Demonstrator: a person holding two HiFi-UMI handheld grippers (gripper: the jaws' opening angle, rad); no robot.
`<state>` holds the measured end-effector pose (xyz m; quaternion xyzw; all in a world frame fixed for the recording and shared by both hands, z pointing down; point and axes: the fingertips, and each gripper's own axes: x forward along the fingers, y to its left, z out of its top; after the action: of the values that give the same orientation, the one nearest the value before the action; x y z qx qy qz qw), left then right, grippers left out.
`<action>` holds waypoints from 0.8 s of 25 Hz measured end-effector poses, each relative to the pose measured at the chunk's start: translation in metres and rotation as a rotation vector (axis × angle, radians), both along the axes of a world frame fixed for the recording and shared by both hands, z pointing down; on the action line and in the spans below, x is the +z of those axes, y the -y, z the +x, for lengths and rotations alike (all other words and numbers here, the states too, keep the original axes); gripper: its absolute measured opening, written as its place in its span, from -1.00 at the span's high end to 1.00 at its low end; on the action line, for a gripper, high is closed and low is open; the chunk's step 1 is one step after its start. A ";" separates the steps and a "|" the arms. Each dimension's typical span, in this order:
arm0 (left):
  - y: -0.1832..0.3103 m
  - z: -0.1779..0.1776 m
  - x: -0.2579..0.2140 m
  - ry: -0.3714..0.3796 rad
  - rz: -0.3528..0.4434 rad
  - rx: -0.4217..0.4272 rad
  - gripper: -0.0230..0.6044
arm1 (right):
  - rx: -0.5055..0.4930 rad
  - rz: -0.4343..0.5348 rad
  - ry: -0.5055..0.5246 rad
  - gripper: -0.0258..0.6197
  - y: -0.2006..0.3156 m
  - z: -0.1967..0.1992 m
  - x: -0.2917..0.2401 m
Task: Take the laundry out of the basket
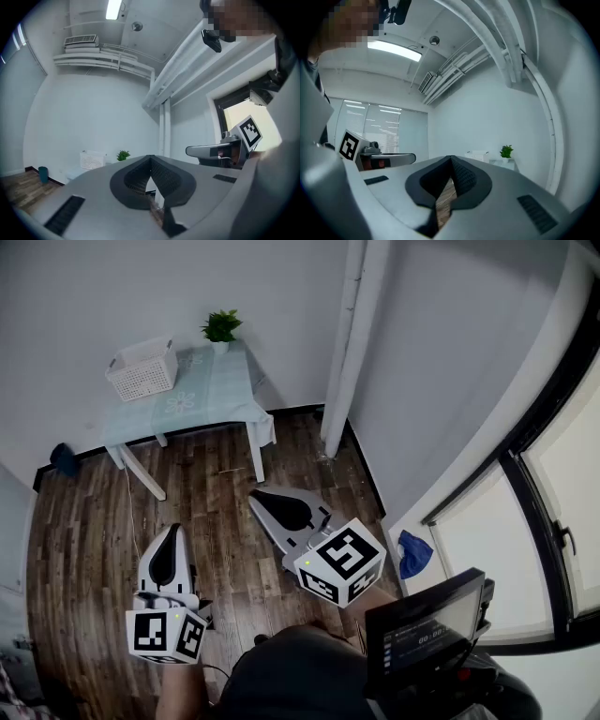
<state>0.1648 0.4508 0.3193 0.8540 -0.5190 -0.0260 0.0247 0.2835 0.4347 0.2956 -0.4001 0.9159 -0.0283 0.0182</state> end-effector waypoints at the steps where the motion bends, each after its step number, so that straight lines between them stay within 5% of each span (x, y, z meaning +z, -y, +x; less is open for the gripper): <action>1: -0.001 0.000 0.000 -0.003 0.000 0.005 0.91 | 0.001 -0.001 0.000 0.88 0.000 0.000 0.000; 12: -0.007 -0.012 -0.007 -0.157 -0.023 0.031 0.91 | -0.020 -0.003 0.015 0.87 -0.004 -0.005 -0.003; 20: -0.016 -0.030 -0.001 -0.071 -0.016 0.071 0.91 | -0.041 -0.013 0.035 0.87 -0.009 -0.031 -0.002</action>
<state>0.1349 0.4666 0.3179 0.8702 -0.4875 -0.0513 0.0506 0.2524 0.4434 0.2932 -0.3809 0.9232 -0.0418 0.0312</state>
